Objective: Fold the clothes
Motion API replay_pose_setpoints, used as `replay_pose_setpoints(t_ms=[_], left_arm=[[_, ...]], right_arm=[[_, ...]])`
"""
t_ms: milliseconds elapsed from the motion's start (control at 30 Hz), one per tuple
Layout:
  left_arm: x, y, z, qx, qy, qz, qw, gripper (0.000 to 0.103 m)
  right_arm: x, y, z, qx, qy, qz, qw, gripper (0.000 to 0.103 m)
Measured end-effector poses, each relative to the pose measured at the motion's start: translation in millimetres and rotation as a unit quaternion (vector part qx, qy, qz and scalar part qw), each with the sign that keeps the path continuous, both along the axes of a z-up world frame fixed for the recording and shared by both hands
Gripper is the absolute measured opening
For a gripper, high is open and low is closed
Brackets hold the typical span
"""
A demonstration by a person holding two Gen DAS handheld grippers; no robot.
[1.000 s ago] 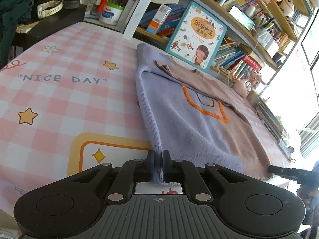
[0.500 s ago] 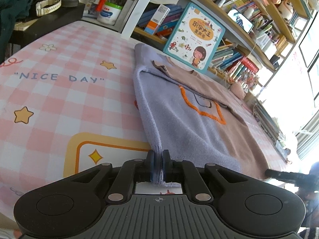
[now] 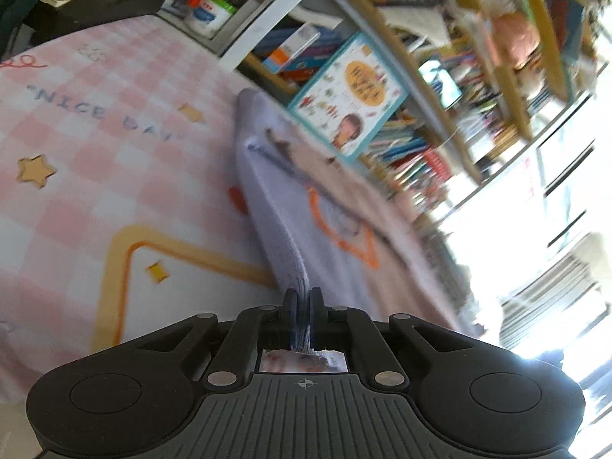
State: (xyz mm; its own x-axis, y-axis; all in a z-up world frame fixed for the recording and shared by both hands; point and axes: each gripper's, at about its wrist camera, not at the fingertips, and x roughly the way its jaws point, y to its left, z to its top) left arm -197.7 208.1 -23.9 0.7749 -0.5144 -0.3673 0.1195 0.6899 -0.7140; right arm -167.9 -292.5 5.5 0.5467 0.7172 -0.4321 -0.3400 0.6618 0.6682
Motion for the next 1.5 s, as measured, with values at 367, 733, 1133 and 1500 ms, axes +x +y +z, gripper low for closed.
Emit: replay_pose_setpoints(t_ms=[367,733,1133,1500], left_arm=[[70.3,0.6,58.5,-0.089,-0.112,0.016,0.9896,0.004],[153.9,7.3,79.0,-0.082,-0.091,0.061,0.9906,0.004],[226.0,17.3,44.5,-0.026,0.002,0.096,0.9950,0.005],[252.0,12.7,26.0,0.041,0.047,0.106,0.9924,0.046]], right_arm=[[74.2,5.6,61.0,0.073,-0.104,-0.029,0.991,0.010],[176.0,18.1,73.0,0.059,-0.122,-0.071,0.988,0.010],[265.2,30.0,31.4,0.043,-0.075,-0.085,0.993,0.010],[309.1,46.7,-14.4,-0.031,-0.038,-0.095,0.994,0.016]])
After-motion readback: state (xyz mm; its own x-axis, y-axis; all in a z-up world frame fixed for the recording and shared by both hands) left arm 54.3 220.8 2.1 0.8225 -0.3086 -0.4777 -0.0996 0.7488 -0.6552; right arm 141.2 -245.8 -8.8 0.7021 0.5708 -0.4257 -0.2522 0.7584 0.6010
